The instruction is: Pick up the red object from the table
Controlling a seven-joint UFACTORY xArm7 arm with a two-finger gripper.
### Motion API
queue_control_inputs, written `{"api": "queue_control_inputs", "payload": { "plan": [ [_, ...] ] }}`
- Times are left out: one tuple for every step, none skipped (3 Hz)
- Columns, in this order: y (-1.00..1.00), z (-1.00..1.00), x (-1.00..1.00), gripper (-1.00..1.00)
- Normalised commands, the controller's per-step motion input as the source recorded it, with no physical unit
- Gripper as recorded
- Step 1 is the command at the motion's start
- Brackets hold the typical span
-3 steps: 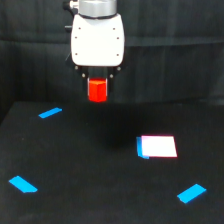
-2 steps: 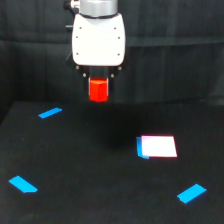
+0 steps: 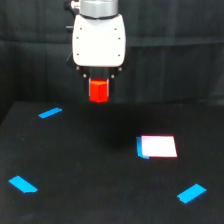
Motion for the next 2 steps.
{"api": "queue_control_inputs", "payload": {
  "plan": [
    [-0.03, -0.03, 0.06, -1.00],
    [-0.05, -0.10, 0.09, -1.00]
  ]
}}
